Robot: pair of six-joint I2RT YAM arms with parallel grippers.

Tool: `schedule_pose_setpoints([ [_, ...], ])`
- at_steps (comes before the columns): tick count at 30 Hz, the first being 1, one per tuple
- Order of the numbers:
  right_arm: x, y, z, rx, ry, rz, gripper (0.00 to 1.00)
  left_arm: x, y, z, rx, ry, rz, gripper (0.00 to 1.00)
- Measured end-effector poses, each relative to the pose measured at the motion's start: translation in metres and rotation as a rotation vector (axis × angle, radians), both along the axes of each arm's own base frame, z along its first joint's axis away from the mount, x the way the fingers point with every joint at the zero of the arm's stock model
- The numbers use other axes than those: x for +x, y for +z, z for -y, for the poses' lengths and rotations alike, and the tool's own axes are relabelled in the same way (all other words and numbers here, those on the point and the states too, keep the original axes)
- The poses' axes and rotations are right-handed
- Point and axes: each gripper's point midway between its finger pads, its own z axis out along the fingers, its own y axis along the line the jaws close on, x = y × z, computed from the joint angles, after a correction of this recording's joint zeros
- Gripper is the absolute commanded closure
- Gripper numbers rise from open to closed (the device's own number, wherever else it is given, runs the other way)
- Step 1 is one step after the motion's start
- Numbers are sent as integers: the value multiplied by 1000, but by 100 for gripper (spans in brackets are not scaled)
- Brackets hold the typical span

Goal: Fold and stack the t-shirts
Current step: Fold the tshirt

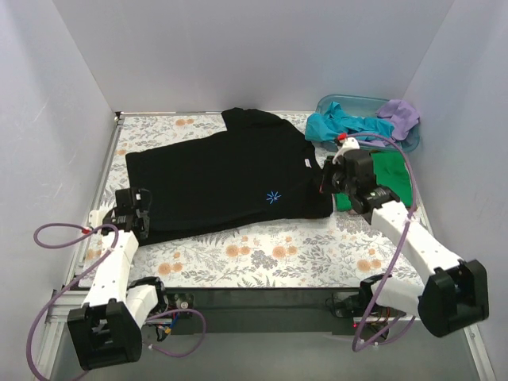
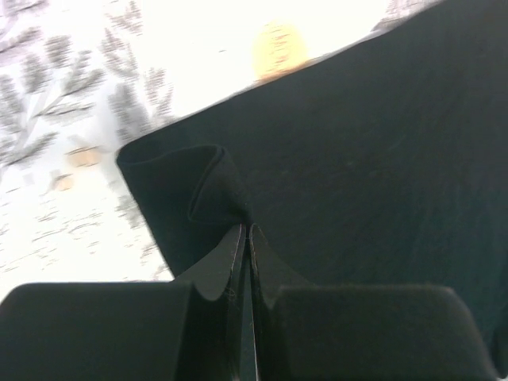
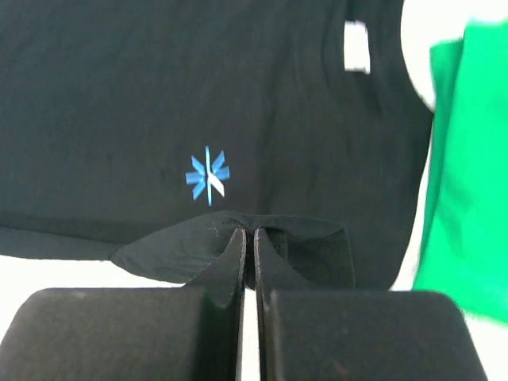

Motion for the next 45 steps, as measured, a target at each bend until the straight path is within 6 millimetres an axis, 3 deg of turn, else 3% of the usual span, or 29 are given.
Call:
schedule_pose_setpoints([
  [3, 27, 14, -9, -21, 22, 50, 99, 16, 3, -3, 2, 1, 8, 100],
  [8, 65, 20, -20, -55, 43, 79, 99, 29, -12, -5, -5, 2, -45, 100],
  [15, 125, -7, -33, -92, 51, 36, 99, 46, -31, -11, -10, 14, -120, 100],
  [23, 165, -48, -39, -96, 50, -41, 99, 75, -53, -25, -40, 45, -199, 99],
  [24, 169, -53, -41, -97, 49, -48, 99, 80, -57, -27, -49, 48, -208, 93],
  [25, 172, -56, -42, -97, 49, -52, 99, 84, -59, -28, -56, 47, -216, 79],
  [27, 181, -60, -44, -100, 47, -53, 99, 96, -58, -30, -70, 50, -211, 72],
  [28, 185, -62, -45, -101, 45, -54, 99, 102, -58, -31, -76, 52, -204, 58],
  [29, 190, -63, -46, -101, 43, -52, 95, 106, -58, -32, -83, 51, -198, 54],
  [30, 195, -64, -47, -101, 42, -51, 79, 113, -55, -33, -92, 52, -176, 49],
  [31, 202, -65, -49, -96, 45, -46, 66, 116, -54, -35, -96, 56, -165, 36],
  [32, 208, -68, -50, -93, 49, -46, 59, 118, -53, -36, -102, 57, -161, 24],
  [33, 213, -68, -51, -97, 60, -39, 50, 122, -50, -37, -103, 56, -147, 4],
  [36, 223, -70, -53, -84, 95, -33, 26, 128, -40, -41, -100, 69, -131, 3],
  [37, 222, -70, -54, -81, 111, -32, 11, 130, -34, -43, -93, 71, -127, 3],
  [41, 207, -59, -56, -46, 172, -31, 7, 137, -2, -48, -63, 55, -84, 2],
  [45, 159, -46, -60, 7, 240, -57, 9, 137, 43, -44, -26, -16, 20, 2],
])
